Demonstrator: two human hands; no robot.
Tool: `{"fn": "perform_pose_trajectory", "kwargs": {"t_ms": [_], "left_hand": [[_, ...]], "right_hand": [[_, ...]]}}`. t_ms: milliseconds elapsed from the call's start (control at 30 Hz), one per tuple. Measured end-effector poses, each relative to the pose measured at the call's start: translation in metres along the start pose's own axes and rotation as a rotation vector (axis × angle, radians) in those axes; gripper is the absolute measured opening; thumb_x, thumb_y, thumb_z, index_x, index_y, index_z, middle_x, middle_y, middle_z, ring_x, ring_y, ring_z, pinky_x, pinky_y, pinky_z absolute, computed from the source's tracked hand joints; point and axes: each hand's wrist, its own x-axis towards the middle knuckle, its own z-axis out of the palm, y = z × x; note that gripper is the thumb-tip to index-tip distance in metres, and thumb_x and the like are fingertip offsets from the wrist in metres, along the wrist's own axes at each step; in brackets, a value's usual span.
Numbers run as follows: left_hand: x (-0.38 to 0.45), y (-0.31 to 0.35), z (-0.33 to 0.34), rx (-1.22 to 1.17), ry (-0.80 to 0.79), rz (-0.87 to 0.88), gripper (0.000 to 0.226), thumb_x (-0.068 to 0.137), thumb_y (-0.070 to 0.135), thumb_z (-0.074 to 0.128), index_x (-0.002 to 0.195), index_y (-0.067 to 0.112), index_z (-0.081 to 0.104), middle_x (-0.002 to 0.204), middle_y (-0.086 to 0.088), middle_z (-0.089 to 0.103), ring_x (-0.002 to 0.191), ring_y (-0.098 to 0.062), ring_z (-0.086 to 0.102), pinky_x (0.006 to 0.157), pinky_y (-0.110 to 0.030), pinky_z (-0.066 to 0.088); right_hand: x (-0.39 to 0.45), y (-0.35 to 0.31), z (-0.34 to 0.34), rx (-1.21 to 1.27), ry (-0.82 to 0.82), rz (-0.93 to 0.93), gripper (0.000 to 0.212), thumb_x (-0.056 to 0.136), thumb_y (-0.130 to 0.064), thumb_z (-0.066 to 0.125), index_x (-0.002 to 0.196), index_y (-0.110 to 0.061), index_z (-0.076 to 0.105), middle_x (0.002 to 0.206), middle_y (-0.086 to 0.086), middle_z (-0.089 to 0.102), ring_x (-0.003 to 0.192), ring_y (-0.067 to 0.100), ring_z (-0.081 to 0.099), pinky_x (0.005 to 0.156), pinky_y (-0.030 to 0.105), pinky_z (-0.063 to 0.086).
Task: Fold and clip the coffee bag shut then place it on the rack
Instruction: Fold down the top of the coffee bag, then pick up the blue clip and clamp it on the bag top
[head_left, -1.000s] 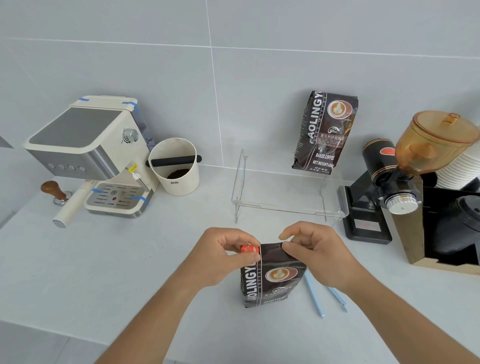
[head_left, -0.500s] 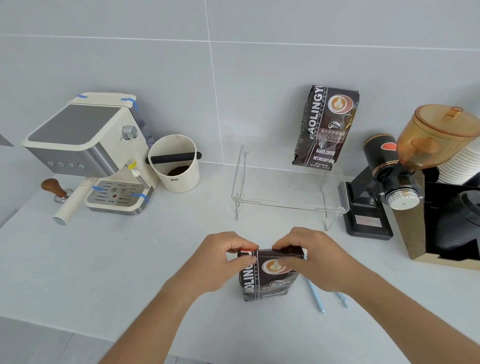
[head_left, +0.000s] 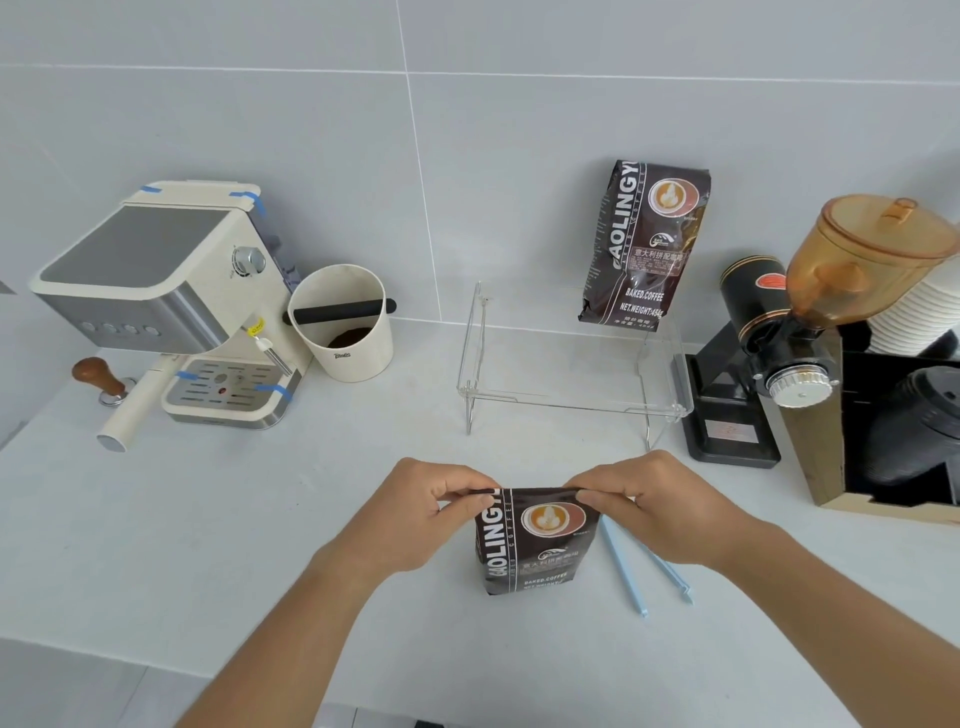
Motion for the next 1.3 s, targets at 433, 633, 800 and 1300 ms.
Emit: {"fn": "perform_pose_trajectory", "kwargs": {"t_ms": [433, 633, 800, 1300], "left_hand": [[-0.001, -0.007, 0.017, -0.195, 0.151, -0.078, 0.027, 0.086, 0.005, 0.069, 0.087, 0.031, 0.075, 0.089, 0.009, 0.077, 0.079, -0.005, 0.071, 0.075, -0.011, 0.051], [-0.005, -0.014, 0.022, -0.292, 0.23, -0.15, 0.038, 0.086, 0.001, 0.067, 0.084, 0.038, 0.075, 0.084, 0.01, 0.077, 0.078, -0.006, 0.07, 0.075, -0.014, 0.052], [-0.008, -0.013, 0.029, -0.383, 0.283, -0.184, 0.037, 0.088, -0.001, 0.064, 0.084, 0.035, 0.075, 0.083, 0.011, 0.078, 0.077, -0.002, 0.07, 0.07, -0.009, 0.049], [-0.007, -0.015, 0.037, -0.484, 0.327, -0.195, 0.039, 0.092, -0.003, 0.056, 0.089, 0.03, 0.076, 0.088, 0.009, 0.08, 0.083, -0.003, 0.071, 0.074, -0.01, 0.05]], "right_hand": [[-0.007, 0.016, 0.008, 0.172, 0.152, 0.18, 0.018, 0.086, -0.024, 0.07, 0.103, -0.022, 0.077, 0.091, -0.023, 0.075, 0.08, -0.002, 0.072, 0.072, 0.015, 0.055], [-0.036, 0.055, 0.011, 0.13, 0.327, 0.453, 0.015, 0.087, -0.02, 0.069, 0.1, -0.02, 0.077, 0.089, -0.027, 0.069, 0.083, -0.013, 0.065, 0.07, -0.001, 0.045], [-0.072, 0.099, 0.042, -0.06, 0.172, 0.772, 0.022, 0.088, -0.024, 0.066, 0.107, -0.017, 0.074, 0.094, -0.006, 0.072, 0.078, 0.011, 0.064, 0.078, 0.022, 0.046], [-0.084, 0.116, 0.086, -0.208, -0.016, 1.005, 0.019, 0.09, -0.018, 0.047, 0.076, -0.009, 0.056, 0.075, 0.005, 0.055, 0.064, 0.025, 0.048, 0.054, 0.03, 0.038]]}}
